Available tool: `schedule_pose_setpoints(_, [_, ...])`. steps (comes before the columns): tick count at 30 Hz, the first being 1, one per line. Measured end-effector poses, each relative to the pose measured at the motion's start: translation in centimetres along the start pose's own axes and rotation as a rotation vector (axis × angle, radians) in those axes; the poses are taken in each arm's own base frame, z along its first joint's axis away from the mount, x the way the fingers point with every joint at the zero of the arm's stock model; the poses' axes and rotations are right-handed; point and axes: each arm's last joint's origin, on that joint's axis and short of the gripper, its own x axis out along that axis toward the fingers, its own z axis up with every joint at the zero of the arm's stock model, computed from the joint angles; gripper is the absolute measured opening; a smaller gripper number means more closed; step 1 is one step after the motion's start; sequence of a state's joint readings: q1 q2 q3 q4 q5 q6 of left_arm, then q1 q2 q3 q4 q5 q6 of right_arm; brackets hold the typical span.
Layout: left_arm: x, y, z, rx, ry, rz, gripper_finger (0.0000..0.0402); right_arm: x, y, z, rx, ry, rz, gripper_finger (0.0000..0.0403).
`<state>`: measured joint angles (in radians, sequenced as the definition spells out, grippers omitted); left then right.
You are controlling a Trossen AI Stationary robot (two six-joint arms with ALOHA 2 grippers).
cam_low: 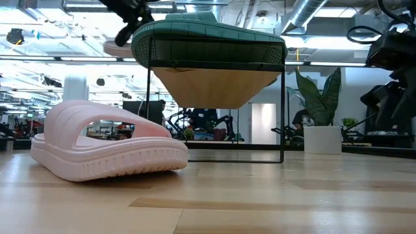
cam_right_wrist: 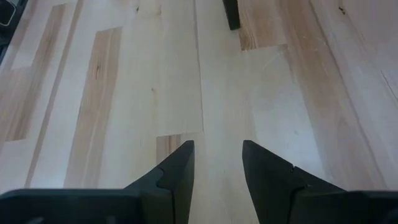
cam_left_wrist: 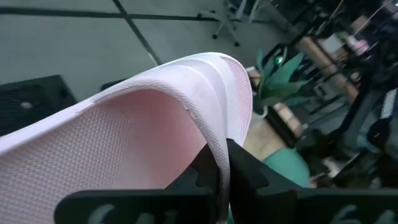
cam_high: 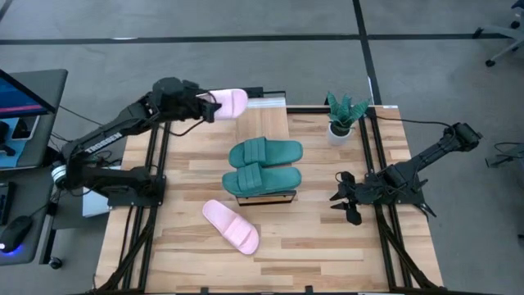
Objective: Pick and place slides into the shelf
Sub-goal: Put the top pink slide on the shelf
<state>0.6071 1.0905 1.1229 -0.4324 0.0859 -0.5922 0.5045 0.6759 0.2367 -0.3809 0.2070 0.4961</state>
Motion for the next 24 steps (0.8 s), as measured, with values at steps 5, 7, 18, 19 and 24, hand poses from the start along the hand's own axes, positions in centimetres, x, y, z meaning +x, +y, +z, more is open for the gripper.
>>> schedule_pose_setpoints(5, [2.1, -0.4, 0.3, -0.046, -0.007, -0.082, 0.0000, 0.0, 0.0, 0.0, -0.007, 0.000, 0.000, 0.0129])
schedule_pose_setpoints(7, [2.5, -0.5, 0.3, -0.056, -0.004, -0.088, 0.0000, 0.0, 0.0, 0.0, -0.007, 0.000, 0.000, 0.0129])
schedule_pose_setpoints(18, [4.1, -4.1, 2.8, -0.008, -0.031, -0.150, 0.0000, 0.0, 0.0, 0.0, -0.026, 0.000, 0.000, 0.0129])
schedule_pose_setpoints(19, [4.5, -4.3, 2.8, -0.004, -0.024, -0.150, 0.0000, 0.0, 0.0, 0.0, -0.026, 0.000, 0.000, 0.0129])
schedule_pose_setpoints(24, [7.3, -4.7, 2.9, 0.000, 0.030, -0.155, 0.0000, 0.0, 0.0, 0.0, -0.026, 0.001, 0.000, 0.0129])
